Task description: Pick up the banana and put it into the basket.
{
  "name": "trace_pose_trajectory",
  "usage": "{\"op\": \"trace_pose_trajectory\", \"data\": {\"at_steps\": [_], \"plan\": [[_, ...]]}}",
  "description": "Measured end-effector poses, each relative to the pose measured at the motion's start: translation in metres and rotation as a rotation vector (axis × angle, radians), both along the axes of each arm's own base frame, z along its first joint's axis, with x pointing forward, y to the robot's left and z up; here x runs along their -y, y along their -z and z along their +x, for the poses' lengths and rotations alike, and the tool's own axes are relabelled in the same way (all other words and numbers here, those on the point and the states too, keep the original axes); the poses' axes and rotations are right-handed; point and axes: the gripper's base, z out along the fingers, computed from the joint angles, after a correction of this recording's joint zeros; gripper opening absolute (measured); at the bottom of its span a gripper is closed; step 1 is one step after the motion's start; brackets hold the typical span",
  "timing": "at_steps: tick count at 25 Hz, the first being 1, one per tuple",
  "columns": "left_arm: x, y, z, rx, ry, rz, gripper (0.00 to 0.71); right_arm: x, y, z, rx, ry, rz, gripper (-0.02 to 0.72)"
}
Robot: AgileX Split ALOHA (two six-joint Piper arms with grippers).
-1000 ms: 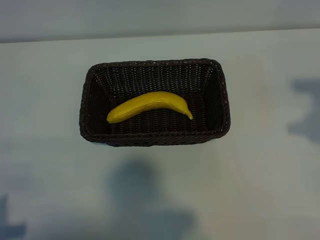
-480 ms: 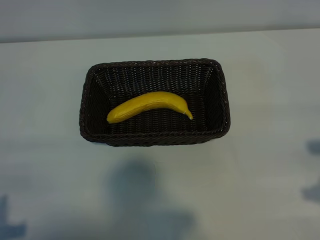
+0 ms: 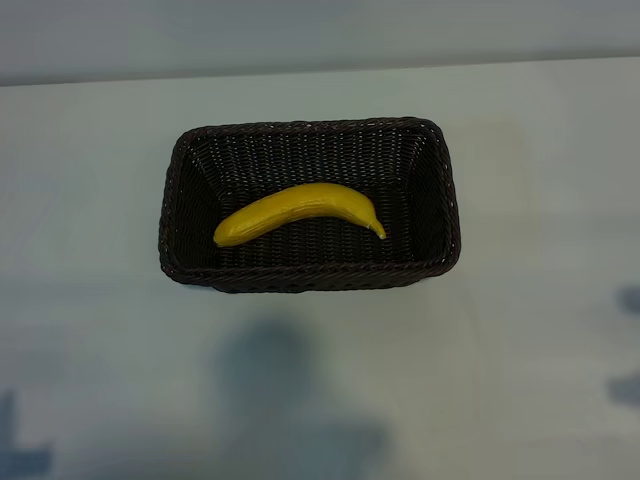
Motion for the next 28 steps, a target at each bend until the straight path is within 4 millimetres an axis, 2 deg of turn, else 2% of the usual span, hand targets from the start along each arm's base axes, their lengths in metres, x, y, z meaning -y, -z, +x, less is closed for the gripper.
{"op": "trace_pose_trajectory", "data": {"at_steps": [5, 11, 13, 28], "plan": [[0.001, 0.000, 0.000, 0.000, 0.006, -0.008, 0.529, 0.007, -0.007, -0.018, 0.123, 0.129, -0.004, 0.503], [0.000, 0.000, 0.000, 0.000, 0.000, 0.000, 0.529, 0.003, -0.014, -0.062, 0.418, 0.167, -0.022, 0.503], [0.000, 0.000, 0.000, 0.000, -0.001, -0.001, 0.529, 0.001, -0.014, -0.070, 0.470, 0.166, -0.024, 0.503], [0.000, 0.000, 0.000, 0.000, 0.000, 0.000, 0.529, -0.001, -0.014, -0.070, 0.478, 0.143, 0.003, 0.503]]}}
